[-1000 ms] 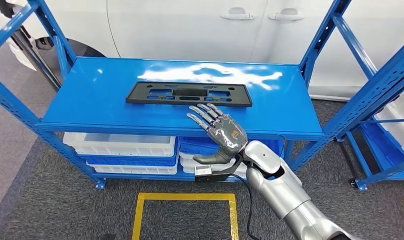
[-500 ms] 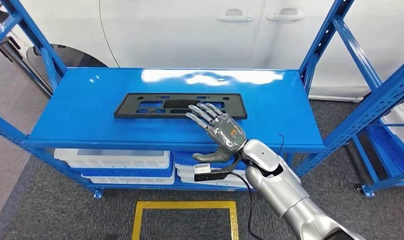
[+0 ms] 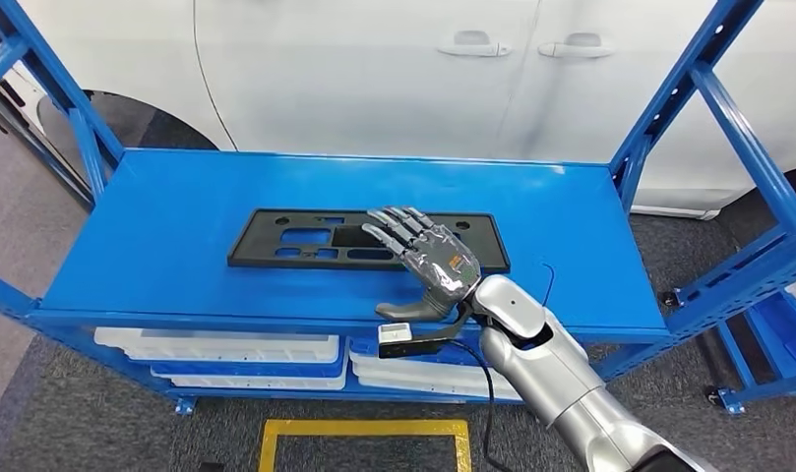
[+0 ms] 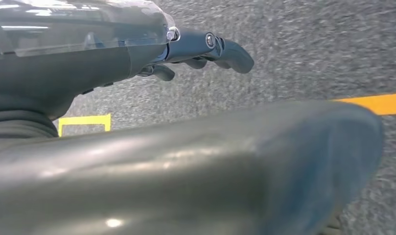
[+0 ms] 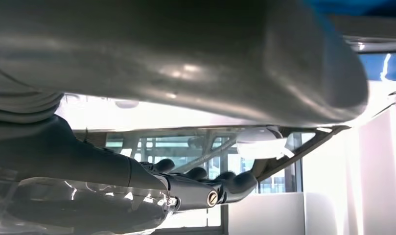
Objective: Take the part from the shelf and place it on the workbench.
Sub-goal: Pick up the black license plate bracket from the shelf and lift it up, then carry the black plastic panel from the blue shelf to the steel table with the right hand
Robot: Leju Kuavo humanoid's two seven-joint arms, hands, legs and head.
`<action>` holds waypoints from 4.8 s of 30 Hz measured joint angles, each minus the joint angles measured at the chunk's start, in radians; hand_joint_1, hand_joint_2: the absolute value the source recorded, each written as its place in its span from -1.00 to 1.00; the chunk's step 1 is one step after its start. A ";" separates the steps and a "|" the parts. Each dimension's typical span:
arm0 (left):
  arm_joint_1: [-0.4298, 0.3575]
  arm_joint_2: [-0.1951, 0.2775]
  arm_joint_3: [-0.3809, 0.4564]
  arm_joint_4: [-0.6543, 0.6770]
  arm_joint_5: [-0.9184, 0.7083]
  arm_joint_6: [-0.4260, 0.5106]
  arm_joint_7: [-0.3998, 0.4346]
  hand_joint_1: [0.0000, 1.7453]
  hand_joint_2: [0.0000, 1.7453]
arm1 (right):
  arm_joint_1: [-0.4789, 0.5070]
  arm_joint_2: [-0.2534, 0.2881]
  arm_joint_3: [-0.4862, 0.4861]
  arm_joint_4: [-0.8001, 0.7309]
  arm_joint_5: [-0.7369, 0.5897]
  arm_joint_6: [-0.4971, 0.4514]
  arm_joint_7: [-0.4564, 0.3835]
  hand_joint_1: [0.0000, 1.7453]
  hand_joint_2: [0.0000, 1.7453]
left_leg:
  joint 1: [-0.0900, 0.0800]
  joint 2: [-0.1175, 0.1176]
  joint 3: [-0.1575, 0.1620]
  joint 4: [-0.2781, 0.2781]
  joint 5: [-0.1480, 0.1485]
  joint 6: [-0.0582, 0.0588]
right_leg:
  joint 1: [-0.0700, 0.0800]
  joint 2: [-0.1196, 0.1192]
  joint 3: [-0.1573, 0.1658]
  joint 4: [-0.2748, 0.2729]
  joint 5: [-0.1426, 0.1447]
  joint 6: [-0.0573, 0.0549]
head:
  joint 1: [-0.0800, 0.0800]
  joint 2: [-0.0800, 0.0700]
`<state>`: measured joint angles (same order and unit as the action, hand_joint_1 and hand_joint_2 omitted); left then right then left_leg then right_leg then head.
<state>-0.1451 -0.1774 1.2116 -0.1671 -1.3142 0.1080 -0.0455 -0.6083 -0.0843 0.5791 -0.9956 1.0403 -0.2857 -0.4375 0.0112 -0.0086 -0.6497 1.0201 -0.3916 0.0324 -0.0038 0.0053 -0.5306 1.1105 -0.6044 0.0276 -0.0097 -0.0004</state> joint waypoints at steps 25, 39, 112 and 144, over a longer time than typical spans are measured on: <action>-0.001 0.002 0.001 0.000 -0.006 -0.005 -0.010 -1.00 -1.00 | -0.002 0.002 0.001 0.027 0.006 -0.013 0.004 -1.00 1.00 | 0.010 0.002 0.040 0.013 -0.042 -0.044 | 0.004 -0.004 -0.042 -0.098 0.141 -0.027 | 0.000 0.000; -0.001 0.001 0.001 0.000 0.000 -0.006 -0.015 -1.00 -1.00 | -0.017 -0.001 0.018 0.042 0.130 -0.023 0.076 -1.00 1.00 | 0.004 0.000 0.049 0.004 -0.043 -0.016 | 0.008 -0.006 -0.083 -0.072 0.165 -0.027 | 0.000 0.000; -0.001 0.001 0.002 0.000 -0.008 -0.003 -0.014 -1.00 -1.00 | -0.168 0.091 0.148 0.480 0.376 -0.087 0.297 1.00 1.00 | 0.004 0.003 -0.061 0.267 -0.165 -0.055 | 0.000 -0.007 -0.067 -0.115 0.182 -0.054 | 0.000 0.000; -0.003 0.008 -0.020 0.000 -0.046 0.017 -0.004 -1.00 -1.00 | -0.347 -0.061 -0.008 -0.261 -0.309 0.330 0.076 1.00 1.00 | 0.010 0.003 -0.041 0.210 -0.120 -0.056 | 0.000 -0.004 -0.076 -0.105 0.176 -0.050 | 0.000 0.000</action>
<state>-0.1482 -0.1699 1.1913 -0.1673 -1.3601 0.1251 -0.0492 -0.9550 -0.1451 0.5714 -1.2569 0.7315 0.0445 -0.3615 0.0212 -0.0052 -0.6902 1.2302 -0.5117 -0.0237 -0.0040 0.0016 -0.6069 1.0058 -0.4286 -0.0229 -0.0096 -0.0004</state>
